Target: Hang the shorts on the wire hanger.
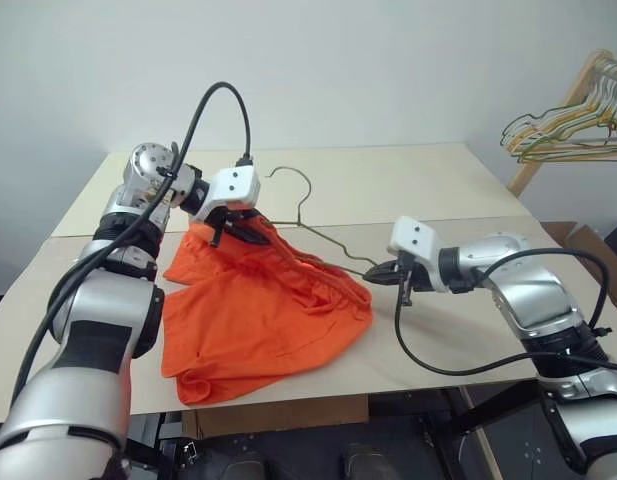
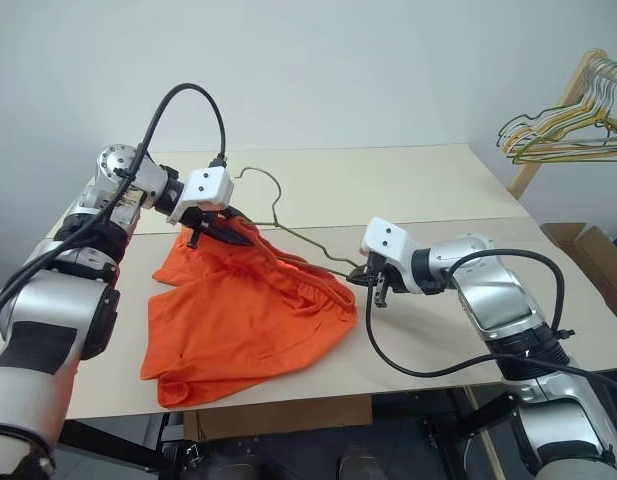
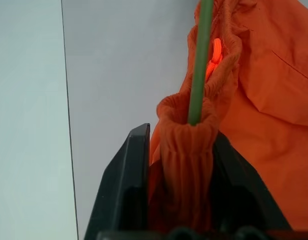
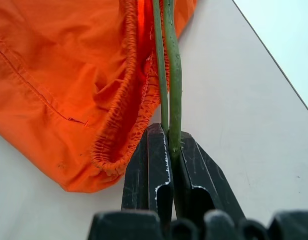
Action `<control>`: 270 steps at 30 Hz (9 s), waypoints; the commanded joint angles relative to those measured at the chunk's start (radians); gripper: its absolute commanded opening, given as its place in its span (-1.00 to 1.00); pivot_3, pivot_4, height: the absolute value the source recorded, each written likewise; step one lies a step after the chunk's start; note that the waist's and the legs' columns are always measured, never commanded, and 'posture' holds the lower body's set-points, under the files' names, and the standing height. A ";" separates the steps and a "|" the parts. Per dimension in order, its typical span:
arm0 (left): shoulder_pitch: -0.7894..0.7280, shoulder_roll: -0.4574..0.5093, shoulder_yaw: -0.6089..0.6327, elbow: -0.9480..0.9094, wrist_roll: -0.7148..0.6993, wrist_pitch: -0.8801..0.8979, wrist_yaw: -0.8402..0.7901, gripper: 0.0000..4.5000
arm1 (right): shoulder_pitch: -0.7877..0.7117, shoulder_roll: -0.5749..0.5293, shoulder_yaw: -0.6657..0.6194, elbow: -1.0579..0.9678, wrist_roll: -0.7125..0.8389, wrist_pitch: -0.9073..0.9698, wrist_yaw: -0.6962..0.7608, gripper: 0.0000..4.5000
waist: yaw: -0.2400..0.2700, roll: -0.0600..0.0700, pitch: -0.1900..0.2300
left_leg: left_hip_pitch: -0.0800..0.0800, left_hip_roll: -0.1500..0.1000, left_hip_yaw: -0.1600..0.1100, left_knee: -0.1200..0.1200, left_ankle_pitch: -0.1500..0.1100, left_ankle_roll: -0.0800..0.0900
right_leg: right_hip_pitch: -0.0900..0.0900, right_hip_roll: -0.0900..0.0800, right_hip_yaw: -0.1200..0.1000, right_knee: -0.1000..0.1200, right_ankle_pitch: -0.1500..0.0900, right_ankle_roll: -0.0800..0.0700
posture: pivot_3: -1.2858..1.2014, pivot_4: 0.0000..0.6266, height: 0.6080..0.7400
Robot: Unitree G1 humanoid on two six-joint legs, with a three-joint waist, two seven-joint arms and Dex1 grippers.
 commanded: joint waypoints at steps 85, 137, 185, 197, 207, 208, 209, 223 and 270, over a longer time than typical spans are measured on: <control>0.016 0.242 -0.275 -0.052 -0.210 -0.146 -0.042 -1.00 | 0.116 -0.076 -0.281 0.072 0.412 0.245 0.037 -0.97 | -0.010 -0.001 0.000 | 0.000 0.000 -0.002 0.002 0.000 0.000 | 0.002 0.000 -0.002 0.001 0.000 0.000 | -0.01 -1.00 1.00; 0.060 0.042 0.034 -0.184 -0.094 -0.048 0.023 -1.00 | -0.054 0.006 -0.089 -0.108 0.232 0.258 -0.015 0.79 | -0.012 0.000 0.000 | -0.002 0.000 -0.001 0.004 0.000 0.001 | -0.002 -0.001 -0.001 0.006 -0.001 0.000 | -0.03 -1.00 1.00; 0.089 0.076 0.126 -0.151 -0.130 -0.023 0.040 0.99 | 0.026 -0.130 -0.281 -0.246 0.400 0.401 -0.084 -0.96 | -0.016 -0.001 0.000 | -0.002 0.000 -0.001 0.004 0.000 0.001 | -0.002 -0.001 -0.001 0.006 -0.001 0.001 | -0.08 -1.00 1.00; 0.076 0.041 0.276 -0.203 -0.286 0.050 0.071 1.00 | 0.101 -0.235 -0.526 -0.273 0.479 0.619 -0.243 -0.96 | -0.054 0.000 0.000 | -0.003 0.000 -0.002 0.004 -0.001 0.002 | -0.002 -0.001 -0.001 0.005 -0.001 0.001 | -0.13 -1.00 1.00; 0.379 -0.028 0.338 -0.787 -0.508 0.373 0.188 1.00 | 0.139 -0.164 -0.756 -0.257 0.371 0.932 -0.593 -0.96 | -0.111 0.002 -0.001 | -0.003 0.001 -0.003 0.003 -0.001 0.002 | -0.002 -0.001 0.001 0.007 -0.001 0.001 | -0.19 -1.00 1.00; 0.418 -0.036 0.344 -0.848 -0.526 0.408 0.226 1.00 | 0.149 -0.168 -0.767 -0.258 0.346 0.946 -0.624 -0.96 | -0.117 0.002 -0.001 | -0.003 0.000 -0.004 0.003 -0.001 0.002 | -0.002 -0.002 0.002 0.007 -0.001 0.002 | -0.19 -1.00 1.00; 0.456 -0.043 0.349 -0.907 -0.541 0.443 0.263 1.00 | 0.150 -0.168 -0.789 -0.249 0.321 0.968 -0.654 -0.96 | -0.123 0.002 -0.002 | -0.003 0.000 -0.004 0.003 -0.001 0.002 | -0.002 -0.002 0.002 0.007 -0.001 0.002 | -0.19 -1.00 1.00; 0.654 -0.048 0.335 -1.238 -0.591 0.608 0.519 1.00 | -0.178 -0.082 -1.019 0.153 0.021 0.860 -1.015 -0.96 | -0.192 0.015 -0.010 | 0.003 -0.002 -0.009 -0.005 -0.002 0.003 | 0.004 -0.003 0.004 -0.003 -0.002 0.002 | -0.18 -1.00 1.00; 0.724 -0.081 0.341 -1.361 -0.718 0.536 0.555 1.00 | -0.356 0.043 -0.899 0.412 -0.095 0.517 -1.534 0.97 | -0.202 0.020 -0.010 | 0.017 -0.005 -0.001 -0.011 -0.003 0.005 | 0.019 -0.005 0.008 -0.011 -0.003 0.005 | -0.13 -1.00 1.00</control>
